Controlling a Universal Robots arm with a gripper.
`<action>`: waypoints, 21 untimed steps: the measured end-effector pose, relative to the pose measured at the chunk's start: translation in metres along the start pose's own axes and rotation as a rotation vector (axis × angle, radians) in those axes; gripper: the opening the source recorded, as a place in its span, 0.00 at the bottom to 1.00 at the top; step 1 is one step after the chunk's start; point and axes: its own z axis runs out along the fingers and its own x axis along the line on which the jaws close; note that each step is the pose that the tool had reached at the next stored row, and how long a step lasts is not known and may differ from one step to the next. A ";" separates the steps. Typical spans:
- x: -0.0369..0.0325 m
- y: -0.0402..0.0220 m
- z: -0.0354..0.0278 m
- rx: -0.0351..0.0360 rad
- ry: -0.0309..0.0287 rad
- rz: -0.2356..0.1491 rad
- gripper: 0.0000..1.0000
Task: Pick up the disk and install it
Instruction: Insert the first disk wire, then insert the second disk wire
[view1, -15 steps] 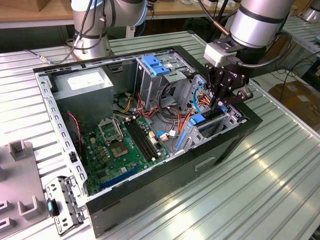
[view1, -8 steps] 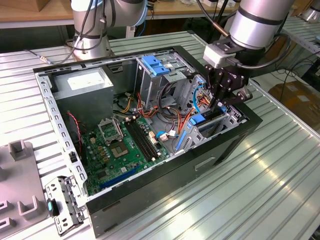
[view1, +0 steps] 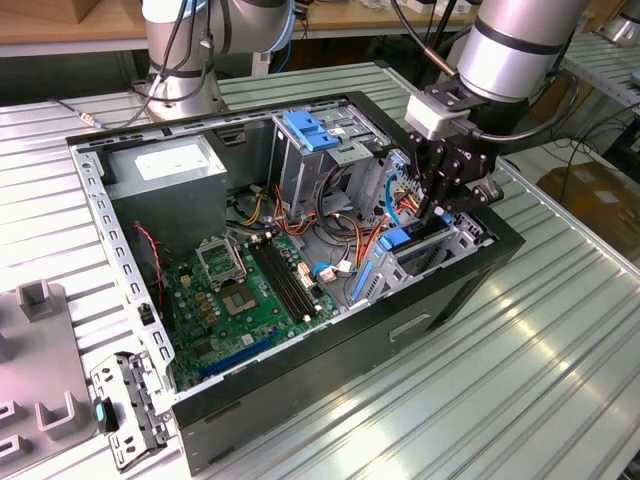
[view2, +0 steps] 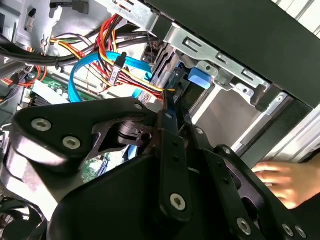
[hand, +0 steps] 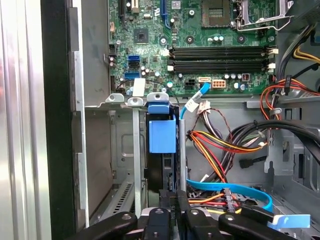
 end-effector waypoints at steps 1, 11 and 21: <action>0.0002 -0.0001 -0.0037 0.0000 0.0006 0.000 0.18; 0.0005 -0.0002 -0.0093 0.0002 0.0005 0.000 0.11; 0.0006 0.0011 -0.0100 0.0003 0.0007 0.000 0.11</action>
